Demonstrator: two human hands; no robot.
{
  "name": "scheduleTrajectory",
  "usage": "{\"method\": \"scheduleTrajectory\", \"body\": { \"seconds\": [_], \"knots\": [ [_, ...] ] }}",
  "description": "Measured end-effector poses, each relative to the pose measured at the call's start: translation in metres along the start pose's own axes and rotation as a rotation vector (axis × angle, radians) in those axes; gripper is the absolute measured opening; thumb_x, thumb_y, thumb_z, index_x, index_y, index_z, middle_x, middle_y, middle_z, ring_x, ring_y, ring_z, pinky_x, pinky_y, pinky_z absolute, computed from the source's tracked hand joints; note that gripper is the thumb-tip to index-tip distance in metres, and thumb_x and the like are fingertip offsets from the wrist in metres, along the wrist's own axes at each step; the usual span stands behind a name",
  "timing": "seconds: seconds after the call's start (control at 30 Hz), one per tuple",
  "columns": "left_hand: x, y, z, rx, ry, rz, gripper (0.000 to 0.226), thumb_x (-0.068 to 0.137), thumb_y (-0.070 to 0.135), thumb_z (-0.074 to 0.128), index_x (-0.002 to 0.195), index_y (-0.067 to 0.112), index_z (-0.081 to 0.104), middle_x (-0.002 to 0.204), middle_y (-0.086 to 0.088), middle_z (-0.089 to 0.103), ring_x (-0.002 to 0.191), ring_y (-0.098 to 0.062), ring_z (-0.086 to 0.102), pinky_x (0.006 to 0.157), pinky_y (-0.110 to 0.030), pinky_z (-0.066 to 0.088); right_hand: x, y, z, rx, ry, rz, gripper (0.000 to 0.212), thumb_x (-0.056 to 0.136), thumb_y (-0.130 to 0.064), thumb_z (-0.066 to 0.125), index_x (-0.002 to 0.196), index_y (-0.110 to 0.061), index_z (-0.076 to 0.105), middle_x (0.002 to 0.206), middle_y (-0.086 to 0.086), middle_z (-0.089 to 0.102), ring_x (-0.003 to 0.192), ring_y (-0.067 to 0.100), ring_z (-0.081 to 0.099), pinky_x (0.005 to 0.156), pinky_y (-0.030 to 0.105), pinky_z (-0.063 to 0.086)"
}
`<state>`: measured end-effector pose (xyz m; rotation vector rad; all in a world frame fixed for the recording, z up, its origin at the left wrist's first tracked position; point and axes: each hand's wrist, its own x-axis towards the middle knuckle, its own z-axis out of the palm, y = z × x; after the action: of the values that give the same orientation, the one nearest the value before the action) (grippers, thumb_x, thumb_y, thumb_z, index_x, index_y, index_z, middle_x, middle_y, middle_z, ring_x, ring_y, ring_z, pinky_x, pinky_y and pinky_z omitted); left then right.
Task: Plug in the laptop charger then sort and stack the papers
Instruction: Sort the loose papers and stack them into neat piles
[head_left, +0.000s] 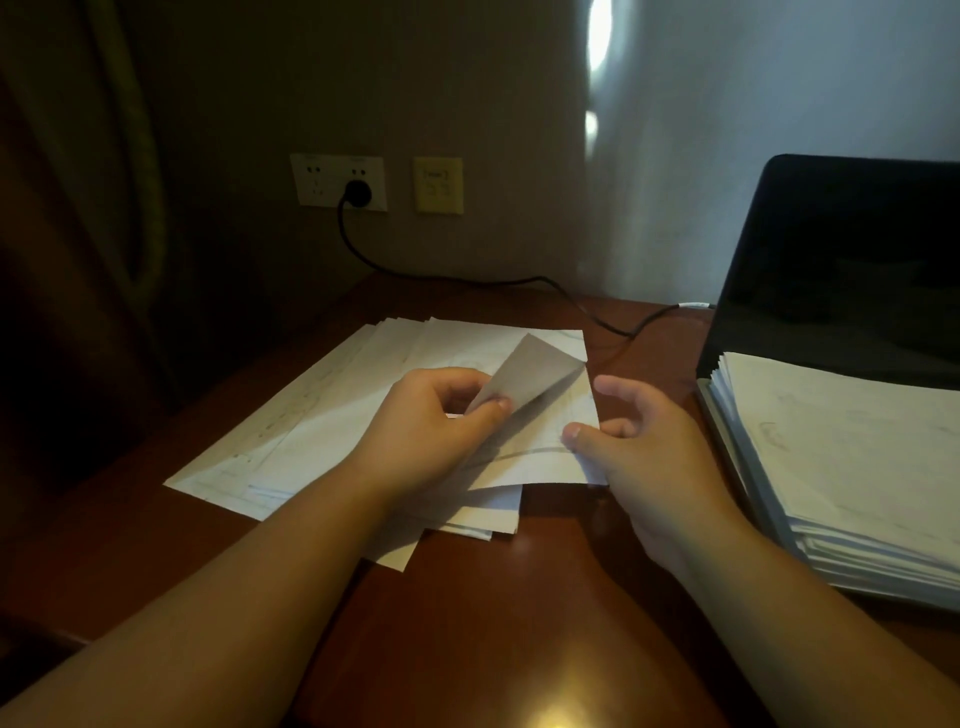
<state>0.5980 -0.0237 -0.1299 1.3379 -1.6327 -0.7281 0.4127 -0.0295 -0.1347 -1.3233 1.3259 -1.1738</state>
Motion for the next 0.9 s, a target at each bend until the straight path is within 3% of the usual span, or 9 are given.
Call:
{"method": "scheduleTrajectory", "body": {
  "seconds": [0.1,0.2,0.33,0.4,0.47,0.53,0.6,0.67,0.9],
  "knots": [
    [-0.002,0.003,-0.001,0.006,-0.1,0.046,0.013,0.093,0.034,0.066,0.103,0.037,0.072,0.1,0.022,0.068,0.096,-0.001,0.063,0.077,-0.023,0.053,0.002,-0.001,-0.001,0.039,0.017,0.0,0.051,0.087,-0.015,0.073,0.13,-0.034,0.054,0.078,-0.011,0.073,0.078,0.007,0.072,0.074,0.031,0.061],
    [-0.006,0.005,-0.002,0.176,-0.215,0.098,0.038,0.084,0.034,0.077,0.116,0.048,0.06,0.12,0.025,0.059,0.11,-0.002,0.056,0.084,-0.016,0.049,0.001,-0.008,0.0,0.215,-0.024,0.018,0.044,0.093,-0.007,0.064,0.128,-0.031,0.055,0.08,-0.015,0.073,0.08,0.005,0.072,0.067,0.027,0.06],
    [-0.004,0.003,-0.002,0.174,-0.154,0.103,0.047,0.092,0.014,0.068,0.119,0.049,0.055,0.112,0.028,0.057,0.106,0.003,0.055,0.076,-0.01,0.051,-0.003,-0.018,0.002,0.604,-0.168,0.117,0.03,0.1,-0.004,0.048,0.125,-0.018,0.051,0.1,0.01,0.075,0.092,0.028,0.074,0.077,0.039,0.061],
    [-0.002,-0.001,-0.003,0.127,-0.035,0.083,0.037,0.098,0.012,0.058,0.123,0.039,0.061,0.108,0.022,0.06,0.101,0.001,0.057,0.075,-0.015,0.052,-0.006,-0.016,0.004,0.392,-0.165,0.044,0.019,0.1,-0.009,0.049,0.116,-0.019,0.053,0.107,0.01,0.073,0.09,0.026,0.074,0.082,0.042,0.06],
    [-0.001,-0.003,-0.005,0.119,0.093,0.057,0.035,0.1,0.012,0.054,0.125,0.036,0.06,0.108,0.017,0.058,0.1,-0.002,0.056,0.075,-0.016,0.048,-0.01,-0.01,0.004,-0.164,-0.211,-0.145,0.014,0.098,-0.02,0.056,0.106,-0.032,0.058,0.113,-0.007,0.07,0.094,0.013,0.071,0.088,0.038,0.057],
    [-0.001,-0.004,-0.007,0.116,0.165,0.039,0.036,0.1,0.013,0.055,0.127,0.036,0.058,0.11,0.014,0.056,0.102,-0.006,0.054,0.074,-0.016,0.047,-0.014,-0.007,0.006,-0.601,-0.39,-0.3,0.024,0.094,-0.035,0.063,0.116,-0.042,0.057,0.128,-0.021,0.058,0.116,-0.004,0.056,0.1,0.029,0.048],
    [-0.002,-0.003,-0.01,0.121,0.196,0.032,0.036,0.1,0.014,0.056,0.127,0.037,0.058,0.109,0.015,0.055,0.103,-0.009,0.053,0.073,-0.018,0.049,-0.014,-0.003,0.009,-0.86,-0.537,-0.38,0.045,0.091,-0.049,0.062,0.133,-0.043,0.049,0.146,-0.024,0.042,0.141,-0.001,0.028,0.113,0.029,0.029],
    [-0.003,-0.003,-0.011,0.115,0.191,0.039,0.036,0.099,0.014,0.057,0.123,0.042,0.057,0.107,0.017,0.055,0.103,-0.011,0.054,0.074,-0.021,0.052,-0.014,-0.007,0.01,-0.926,-0.555,-0.396,0.053,0.088,-0.054,0.062,0.138,-0.04,0.048,0.151,-0.023,0.037,0.146,0.0,0.015,0.113,0.028,0.023],
    [-0.001,-0.001,-0.009,0.135,0.056,0.039,0.036,0.099,0.016,0.057,0.126,0.039,0.058,0.107,0.019,0.056,0.098,-0.006,0.054,0.068,-0.015,0.043,-0.011,-0.012,0.0,-0.926,-0.477,-0.371,0.061,0.079,-0.053,0.074,0.135,-0.037,0.056,0.142,-0.022,0.048,0.129,-0.002,0.04,0.086,0.012,0.034]
  ]
}}
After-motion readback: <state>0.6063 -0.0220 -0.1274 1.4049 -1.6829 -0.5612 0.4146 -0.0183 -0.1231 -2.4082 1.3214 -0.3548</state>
